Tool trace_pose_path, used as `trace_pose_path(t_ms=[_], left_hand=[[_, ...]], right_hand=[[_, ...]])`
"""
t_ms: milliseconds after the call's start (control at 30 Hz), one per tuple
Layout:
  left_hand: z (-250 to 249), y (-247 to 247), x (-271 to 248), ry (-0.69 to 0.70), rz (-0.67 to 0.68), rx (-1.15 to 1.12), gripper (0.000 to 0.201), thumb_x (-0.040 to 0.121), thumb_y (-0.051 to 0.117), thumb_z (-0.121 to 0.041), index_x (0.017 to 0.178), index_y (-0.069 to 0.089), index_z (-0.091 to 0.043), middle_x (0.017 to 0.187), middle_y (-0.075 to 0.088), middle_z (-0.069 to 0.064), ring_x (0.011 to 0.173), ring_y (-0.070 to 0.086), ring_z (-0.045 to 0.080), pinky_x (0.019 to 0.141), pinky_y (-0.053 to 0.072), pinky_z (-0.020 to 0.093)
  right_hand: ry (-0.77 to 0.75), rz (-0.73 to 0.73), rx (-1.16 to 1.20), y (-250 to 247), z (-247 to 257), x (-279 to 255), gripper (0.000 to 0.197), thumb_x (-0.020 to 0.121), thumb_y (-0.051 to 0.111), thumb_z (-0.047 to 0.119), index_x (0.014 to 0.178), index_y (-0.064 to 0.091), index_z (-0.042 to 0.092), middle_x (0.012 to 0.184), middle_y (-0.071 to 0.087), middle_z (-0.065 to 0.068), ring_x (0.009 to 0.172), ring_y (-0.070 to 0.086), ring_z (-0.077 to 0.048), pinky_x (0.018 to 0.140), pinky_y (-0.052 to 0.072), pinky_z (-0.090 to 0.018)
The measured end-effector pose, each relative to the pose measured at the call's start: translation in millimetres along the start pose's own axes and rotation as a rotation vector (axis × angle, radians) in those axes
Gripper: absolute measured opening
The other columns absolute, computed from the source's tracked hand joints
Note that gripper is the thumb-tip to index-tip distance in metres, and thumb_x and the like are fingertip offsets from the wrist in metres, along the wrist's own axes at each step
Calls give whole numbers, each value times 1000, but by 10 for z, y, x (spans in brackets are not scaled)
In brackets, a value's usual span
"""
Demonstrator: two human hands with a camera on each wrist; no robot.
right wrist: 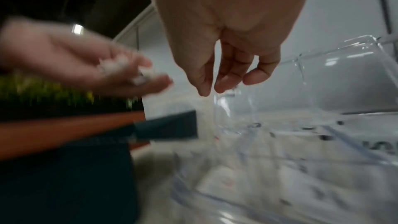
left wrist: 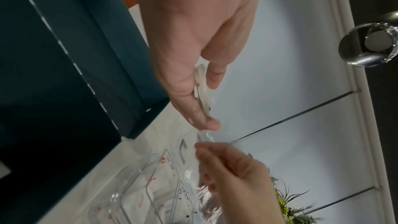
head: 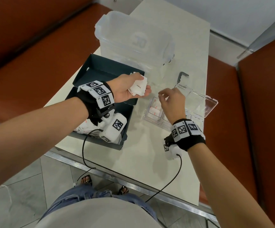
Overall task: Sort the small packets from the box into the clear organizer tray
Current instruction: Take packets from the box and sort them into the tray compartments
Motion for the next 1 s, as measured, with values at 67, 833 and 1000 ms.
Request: trace_pose_path(t_ms=[67,833,1000], left_hand=[[19,48,-7,-29,20,-42,20,100,42,-8,117,44,4,109,59,29,95,63,36,81,57,45],[419,824,69,189,79,217,29,83,71,0,110,62,-1,108,70,16,99,69,27,70,61,34],[595,1011,88,131,144,266,22,81,75,-4,100,65,-7,88,76,5,79,73,17,64,58,25]], right_hand=[[89,-79,258,-114,90,-33,17,91,60,30,101,68,19,86,67,-4,66,56,-2,60,36,-8],[507,182,989,-732,-411,-377,10,91,61,2,98,56,6,80,66,-11,61,67,-21,56,56,-28],[422,273,700,-1012,-611,-379,23,92,61,6,114,64,10,77,56,-5,57,46,-12,52,48,-24]])
Point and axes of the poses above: each hand's wrist, its own x-axis towards the middle knuckle, its own y-axis out of the palm, z = x × y, the point moved 6 cm from there along x, towards the middle knuckle
